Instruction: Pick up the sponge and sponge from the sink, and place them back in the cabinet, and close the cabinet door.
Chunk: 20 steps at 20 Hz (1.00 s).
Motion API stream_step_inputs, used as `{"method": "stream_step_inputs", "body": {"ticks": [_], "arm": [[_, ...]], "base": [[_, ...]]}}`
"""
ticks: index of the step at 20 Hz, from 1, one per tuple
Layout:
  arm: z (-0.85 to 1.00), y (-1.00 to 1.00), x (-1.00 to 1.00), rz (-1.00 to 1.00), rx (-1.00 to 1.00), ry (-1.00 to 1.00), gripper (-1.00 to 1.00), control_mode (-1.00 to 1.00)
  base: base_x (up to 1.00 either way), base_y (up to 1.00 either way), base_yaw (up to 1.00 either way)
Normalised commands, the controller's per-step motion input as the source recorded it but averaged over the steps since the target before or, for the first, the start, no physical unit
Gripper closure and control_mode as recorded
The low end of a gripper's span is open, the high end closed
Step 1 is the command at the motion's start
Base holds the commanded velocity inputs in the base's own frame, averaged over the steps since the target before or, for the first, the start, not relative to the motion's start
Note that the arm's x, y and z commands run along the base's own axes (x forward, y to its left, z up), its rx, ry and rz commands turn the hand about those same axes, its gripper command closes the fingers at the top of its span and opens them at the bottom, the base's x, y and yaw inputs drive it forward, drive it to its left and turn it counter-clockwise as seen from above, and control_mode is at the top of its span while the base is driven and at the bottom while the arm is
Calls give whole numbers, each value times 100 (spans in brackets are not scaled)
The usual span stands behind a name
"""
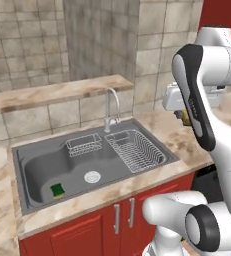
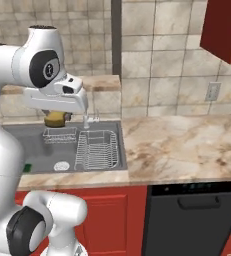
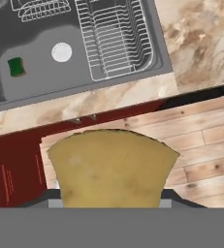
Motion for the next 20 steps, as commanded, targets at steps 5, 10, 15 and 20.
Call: {"method": "stream_step_inputs", "body": {"ticks": [5,10,15,20], "arm": [[0,0,0,0,0,0,100,100],[0,0,0,0,0,0,100,100],[0,0,0,0,0,0,100,100],[0,0,0,0,0,0,100,100]], "base": [[0,-35,-40],[0,-34,-38],[0,-34,-36],[0,-38,-32]]}}
